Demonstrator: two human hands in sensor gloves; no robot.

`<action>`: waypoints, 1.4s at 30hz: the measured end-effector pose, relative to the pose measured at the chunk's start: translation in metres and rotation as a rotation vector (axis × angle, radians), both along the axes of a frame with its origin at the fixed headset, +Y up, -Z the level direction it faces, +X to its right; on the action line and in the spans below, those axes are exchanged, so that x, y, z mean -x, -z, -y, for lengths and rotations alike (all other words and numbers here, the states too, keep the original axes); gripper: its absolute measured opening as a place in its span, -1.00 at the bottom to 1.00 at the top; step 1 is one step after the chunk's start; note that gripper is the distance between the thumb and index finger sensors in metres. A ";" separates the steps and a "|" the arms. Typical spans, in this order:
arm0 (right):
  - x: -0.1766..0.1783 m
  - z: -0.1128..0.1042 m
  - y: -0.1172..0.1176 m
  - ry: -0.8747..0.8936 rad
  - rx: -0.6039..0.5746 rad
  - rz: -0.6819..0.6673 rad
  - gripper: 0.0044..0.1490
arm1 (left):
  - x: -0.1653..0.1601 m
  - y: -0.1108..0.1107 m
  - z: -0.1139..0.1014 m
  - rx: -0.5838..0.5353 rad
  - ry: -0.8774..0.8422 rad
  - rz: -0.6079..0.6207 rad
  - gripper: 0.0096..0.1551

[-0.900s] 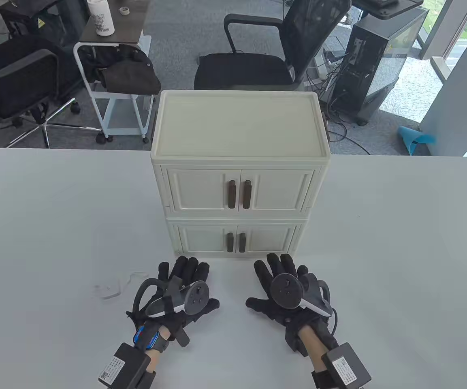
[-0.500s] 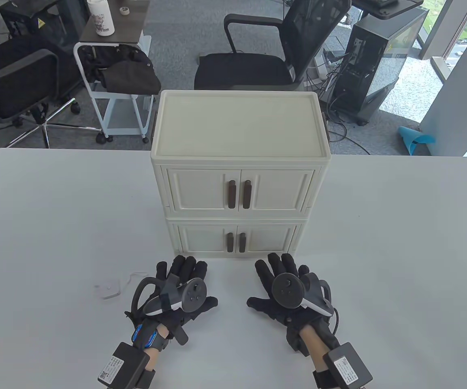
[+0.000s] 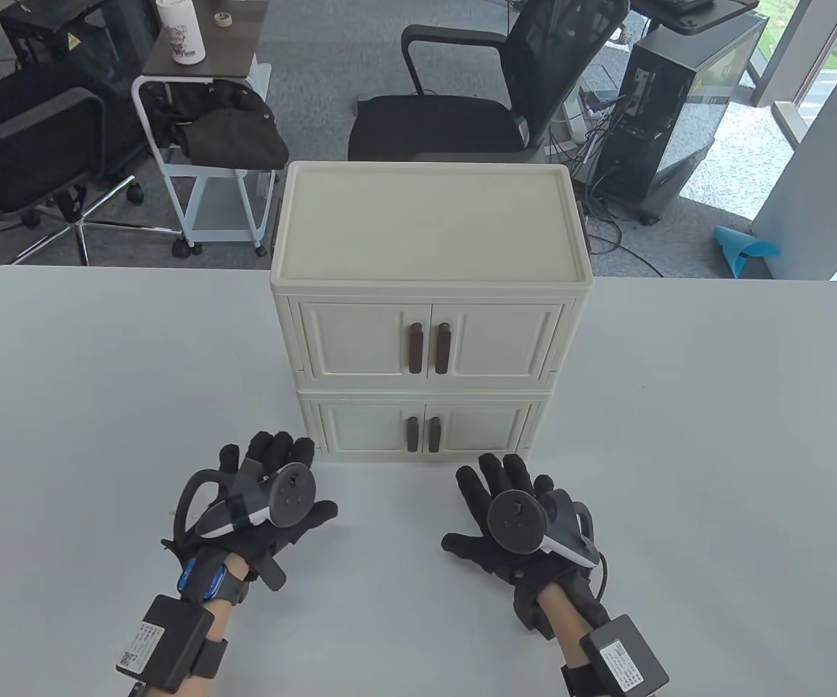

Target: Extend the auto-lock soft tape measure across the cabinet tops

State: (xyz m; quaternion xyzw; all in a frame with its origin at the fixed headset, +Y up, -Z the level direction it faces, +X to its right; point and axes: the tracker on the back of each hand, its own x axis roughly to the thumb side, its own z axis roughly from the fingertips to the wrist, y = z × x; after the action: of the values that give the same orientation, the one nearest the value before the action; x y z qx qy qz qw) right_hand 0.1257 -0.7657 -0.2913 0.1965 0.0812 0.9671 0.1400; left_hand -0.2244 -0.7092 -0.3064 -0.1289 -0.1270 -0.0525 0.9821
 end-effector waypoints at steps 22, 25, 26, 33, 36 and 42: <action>-0.008 -0.003 -0.003 0.018 0.004 0.008 0.15 | 0.070 0.016 0.024 0.186 0.180 -0.127 0.22; -0.009 -0.003 -0.003 0.021 0.004 0.009 0.15 | 0.073 0.015 0.031 0.209 0.235 -0.132 0.23; -0.009 -0.003 -0.003 0.021 0.004 0.009 0.16 | 0.074 0.014 0.033 0.214 0.245 -0.136 0.22; -0.008 -0.003 -0.003 0.019 0.008 0.007 0.15 | 0.082 0.009 0.047 0.214 0.243 -0.162 0.13; -0.008 -0.003 -0.003 0.017 0.010 0.007 0.15 | 0.084 0.006 0.049 0.181 0.216 -0.175 0.05; -0.008 -0.004 -0.003 0.019 0.005 0.011 0.15 | 0.083 0.002 0.051 0.144 0.186 -0.161 0.02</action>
State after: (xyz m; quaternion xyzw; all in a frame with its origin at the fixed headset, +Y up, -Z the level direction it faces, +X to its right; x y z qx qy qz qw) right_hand 0.1339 -0.7621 -0.2882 0.1917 0.0807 0.9665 0.1503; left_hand -0.3074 -0.7598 -0.3085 -0.2142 -0.0389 -0.1236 0.9682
